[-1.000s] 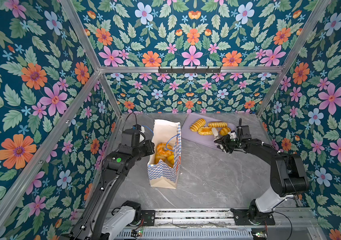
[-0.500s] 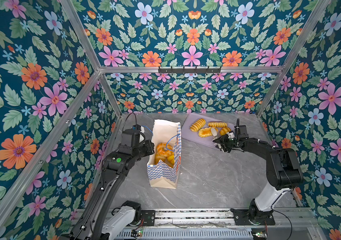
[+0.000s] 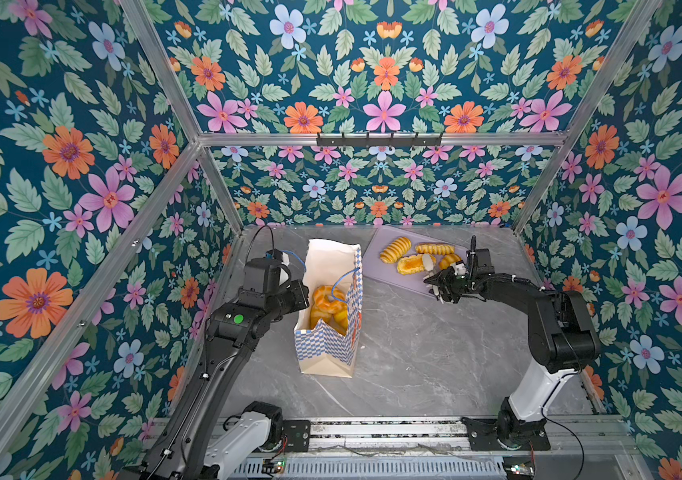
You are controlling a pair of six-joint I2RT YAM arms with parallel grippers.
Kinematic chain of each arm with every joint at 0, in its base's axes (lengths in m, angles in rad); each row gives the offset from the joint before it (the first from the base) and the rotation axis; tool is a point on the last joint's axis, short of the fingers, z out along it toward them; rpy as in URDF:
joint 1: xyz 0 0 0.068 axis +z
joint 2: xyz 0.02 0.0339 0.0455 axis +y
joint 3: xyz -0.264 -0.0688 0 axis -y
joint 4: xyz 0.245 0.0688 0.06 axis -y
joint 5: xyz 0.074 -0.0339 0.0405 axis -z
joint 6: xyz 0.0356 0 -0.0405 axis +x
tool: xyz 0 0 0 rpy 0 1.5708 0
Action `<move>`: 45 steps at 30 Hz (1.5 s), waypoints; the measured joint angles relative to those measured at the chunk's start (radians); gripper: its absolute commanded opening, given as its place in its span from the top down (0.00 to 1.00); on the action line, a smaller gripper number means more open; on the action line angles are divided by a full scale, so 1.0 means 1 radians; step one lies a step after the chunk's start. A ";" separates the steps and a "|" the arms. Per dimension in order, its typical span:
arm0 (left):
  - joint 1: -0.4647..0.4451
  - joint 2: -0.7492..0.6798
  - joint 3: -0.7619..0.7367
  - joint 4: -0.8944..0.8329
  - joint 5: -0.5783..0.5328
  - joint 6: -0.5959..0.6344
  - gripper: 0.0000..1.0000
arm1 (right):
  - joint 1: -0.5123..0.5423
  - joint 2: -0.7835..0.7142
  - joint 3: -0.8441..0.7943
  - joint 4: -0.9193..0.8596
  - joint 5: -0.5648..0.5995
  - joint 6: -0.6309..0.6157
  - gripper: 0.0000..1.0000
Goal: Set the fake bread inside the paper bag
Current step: 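Lower the tongs and pinch the twisted yellow roll on the tray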
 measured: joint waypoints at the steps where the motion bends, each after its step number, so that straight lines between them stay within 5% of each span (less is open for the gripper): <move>1: 0.000 0.000 0.000 0.000 0.000 0.000 0.84 | 0.000 0.002 0.001 0.000 0.000 0.000 0.61; 19: 0.000 0.000 0.000 0.000 -0.010 0.000 0.84 | 0.000 -0.045 -0.037 0.002 0.003 -0.001 0.73; 45: 0.000 -0.008 -0.008 0.003 -0.016 0.000 0.84 | 0.000 -0.279 -0.016 -0.197 0.084 -0.104 0.74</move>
